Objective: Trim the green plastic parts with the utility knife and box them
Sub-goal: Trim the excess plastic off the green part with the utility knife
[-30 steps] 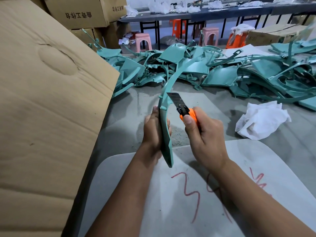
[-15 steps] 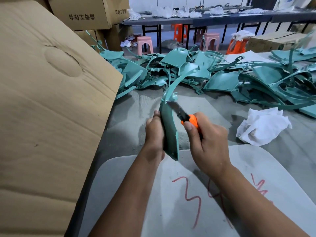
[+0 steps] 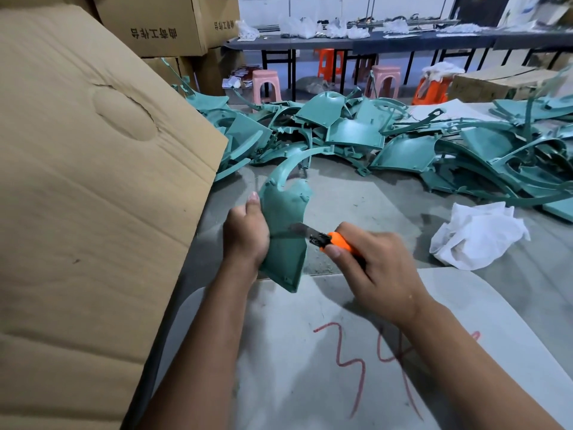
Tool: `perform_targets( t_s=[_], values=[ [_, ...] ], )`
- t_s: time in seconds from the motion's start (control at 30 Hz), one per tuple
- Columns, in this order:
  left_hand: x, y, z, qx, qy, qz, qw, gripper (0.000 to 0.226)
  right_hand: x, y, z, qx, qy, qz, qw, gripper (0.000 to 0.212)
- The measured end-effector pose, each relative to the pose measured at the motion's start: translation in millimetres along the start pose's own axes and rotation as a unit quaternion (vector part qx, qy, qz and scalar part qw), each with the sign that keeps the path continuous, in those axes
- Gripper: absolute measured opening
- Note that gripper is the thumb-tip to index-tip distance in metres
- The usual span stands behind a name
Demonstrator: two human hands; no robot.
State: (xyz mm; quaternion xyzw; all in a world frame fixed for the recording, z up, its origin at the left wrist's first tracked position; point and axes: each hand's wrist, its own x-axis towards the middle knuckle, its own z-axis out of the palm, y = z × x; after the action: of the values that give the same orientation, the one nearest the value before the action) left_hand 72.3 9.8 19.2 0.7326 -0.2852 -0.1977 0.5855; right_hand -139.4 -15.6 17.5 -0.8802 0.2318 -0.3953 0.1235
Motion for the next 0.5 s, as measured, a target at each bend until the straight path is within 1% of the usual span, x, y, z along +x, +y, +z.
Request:
perform_targets(
  t_s=[0.07,0.17,0.23,0.3,0.37,0.4,0.5],
  values=[
    [6,0,-8,0.058,0.036,0.024,0.997,0.054,1,1,1,-0.035,-0.005,0.019,0.999,0.041],
    [11,1,-15,0.087,0.045,0.049,0.994,0.053,1,4,-3,-0.069,0.039,0.063,0.995,0.041],
    [11,1,-15,0.1,0.049,0.056,0.992,0.053,1,4,-5,-0.06,0.033,0.045,0.997,0.04],
    [11,1,-15,0.113,0.052,0.058,0.991,0.053,0,-1,-3,-0.036,-0.013,0.001,0.999,0.038],
    [12,0,-16,0.112,0.053,0.059,0.991,0.053,0,-5,0,-0.051,-0.033,-0.016,0.998,0.038],
    [12,-1,-17,0.108,0.052,0.06,0.991,0.053,1,-5,1,-0.07,-0.024,-0.008,0.997,0.038],
    [12,-2,-18,0.1,0.035,0.07,0.992,0.049,2,0,-1,-0.118,0.038,0.043,0.991,0.038]
  ],
)
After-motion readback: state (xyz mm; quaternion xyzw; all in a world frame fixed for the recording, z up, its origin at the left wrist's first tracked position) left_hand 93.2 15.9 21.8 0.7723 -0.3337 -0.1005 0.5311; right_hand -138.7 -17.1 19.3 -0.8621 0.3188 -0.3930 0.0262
